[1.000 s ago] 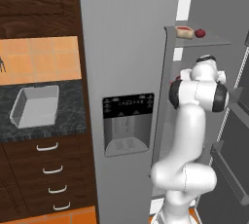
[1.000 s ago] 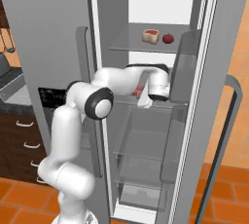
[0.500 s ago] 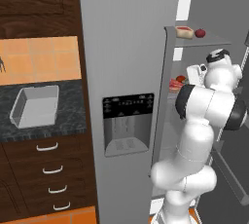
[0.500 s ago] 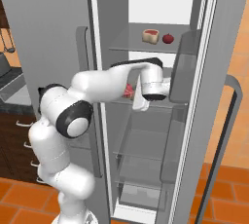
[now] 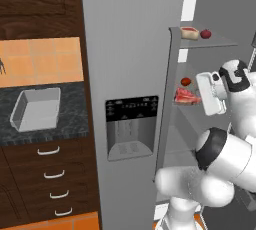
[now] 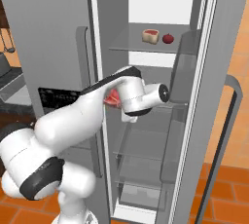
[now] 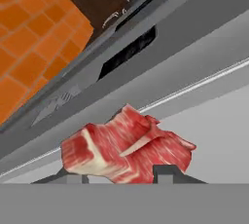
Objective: Place one tomato and one steak in each tupperware on the nearby counter, to pack two identical lunches.
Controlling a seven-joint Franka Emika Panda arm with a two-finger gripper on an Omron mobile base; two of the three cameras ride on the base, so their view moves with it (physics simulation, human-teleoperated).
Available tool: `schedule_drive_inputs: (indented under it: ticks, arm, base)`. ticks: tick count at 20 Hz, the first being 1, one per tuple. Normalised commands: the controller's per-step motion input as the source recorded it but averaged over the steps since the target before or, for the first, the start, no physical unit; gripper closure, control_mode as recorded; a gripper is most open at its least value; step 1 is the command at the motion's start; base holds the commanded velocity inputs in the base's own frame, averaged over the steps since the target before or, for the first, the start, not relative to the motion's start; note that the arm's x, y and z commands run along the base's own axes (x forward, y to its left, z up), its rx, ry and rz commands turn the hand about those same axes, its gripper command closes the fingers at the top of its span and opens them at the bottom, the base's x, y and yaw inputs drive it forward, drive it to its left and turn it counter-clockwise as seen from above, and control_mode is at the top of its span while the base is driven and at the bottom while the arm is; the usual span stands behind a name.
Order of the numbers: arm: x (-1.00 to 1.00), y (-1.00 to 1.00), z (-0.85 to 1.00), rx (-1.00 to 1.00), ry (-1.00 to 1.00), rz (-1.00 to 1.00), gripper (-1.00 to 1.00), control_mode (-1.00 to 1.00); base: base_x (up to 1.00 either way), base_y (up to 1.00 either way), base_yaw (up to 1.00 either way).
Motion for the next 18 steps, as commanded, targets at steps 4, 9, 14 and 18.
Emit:
schedule_drive_inputs:
  ticks: [4, 9, 14, 18]
  arm:
    - [-1.00, -0.03, 0.27, -0.08, -0.01, 0.00, 1.00, -1.00]
    - [-0.40, 0.00, 0.01, -0.07, 0.00, 0.00, 1.00, 1.00]
    - [0.00, 0.00, 0.00, 0.00, 0.00, 0.00, 1.00, 1.00]
    - [0.00, 0.00, 0.00, 0.00, 0.00, 0.00, 1.00, 1.00]
  base:
    - [0.00, 0.00, 0.00]
    - [-0.60, 0.49, 0.13]
    - [-0.81, 1.00, 0.17]
    - [0.27, 1.00, 0.00]
